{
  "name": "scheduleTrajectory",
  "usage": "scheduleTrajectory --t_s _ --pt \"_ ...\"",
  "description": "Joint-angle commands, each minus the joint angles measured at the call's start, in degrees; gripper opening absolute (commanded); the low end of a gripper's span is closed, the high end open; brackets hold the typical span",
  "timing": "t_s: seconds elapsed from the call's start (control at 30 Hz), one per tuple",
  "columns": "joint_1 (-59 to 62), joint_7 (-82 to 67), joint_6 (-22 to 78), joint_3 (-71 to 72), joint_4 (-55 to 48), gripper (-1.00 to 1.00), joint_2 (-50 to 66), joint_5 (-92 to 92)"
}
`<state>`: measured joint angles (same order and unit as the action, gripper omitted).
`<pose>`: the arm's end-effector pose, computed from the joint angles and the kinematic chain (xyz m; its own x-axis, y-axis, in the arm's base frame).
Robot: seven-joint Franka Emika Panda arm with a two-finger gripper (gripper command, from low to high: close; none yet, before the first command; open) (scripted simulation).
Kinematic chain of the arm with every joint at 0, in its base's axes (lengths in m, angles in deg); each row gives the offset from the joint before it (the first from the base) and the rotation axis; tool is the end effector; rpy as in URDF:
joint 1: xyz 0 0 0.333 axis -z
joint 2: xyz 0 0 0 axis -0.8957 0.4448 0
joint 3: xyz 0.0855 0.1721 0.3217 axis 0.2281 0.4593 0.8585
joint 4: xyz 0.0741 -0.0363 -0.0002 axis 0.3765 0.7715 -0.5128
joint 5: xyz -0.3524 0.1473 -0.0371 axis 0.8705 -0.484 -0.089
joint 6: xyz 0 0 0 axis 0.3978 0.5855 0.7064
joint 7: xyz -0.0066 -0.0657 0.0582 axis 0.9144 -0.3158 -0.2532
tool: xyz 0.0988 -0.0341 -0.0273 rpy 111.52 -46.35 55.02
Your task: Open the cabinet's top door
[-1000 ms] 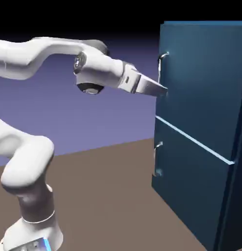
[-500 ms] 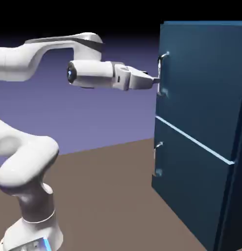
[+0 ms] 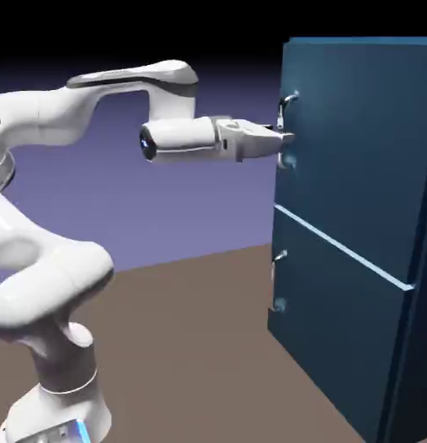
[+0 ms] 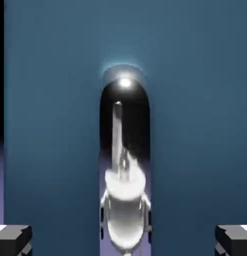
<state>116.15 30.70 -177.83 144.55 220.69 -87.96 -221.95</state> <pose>0.3584 0.1158 0.5940 -0.0325 -0.7063 0.7072 -0.0327 -0.7064 -0.7070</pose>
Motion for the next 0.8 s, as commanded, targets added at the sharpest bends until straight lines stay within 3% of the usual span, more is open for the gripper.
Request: scheduleTrajectory --t_s 0.0,0.43,0.77 --pt "0.0 0.0 0.0 0.0 0.0 -1.00 0.0 0.0" --pt "-25.0 4.8 14.8 -25.4 20.9 -1.00 -8.8 22.1" --pt "-32.2 11.9 28.0 -46.1 30.6 -1.00 -19.5 46.6"
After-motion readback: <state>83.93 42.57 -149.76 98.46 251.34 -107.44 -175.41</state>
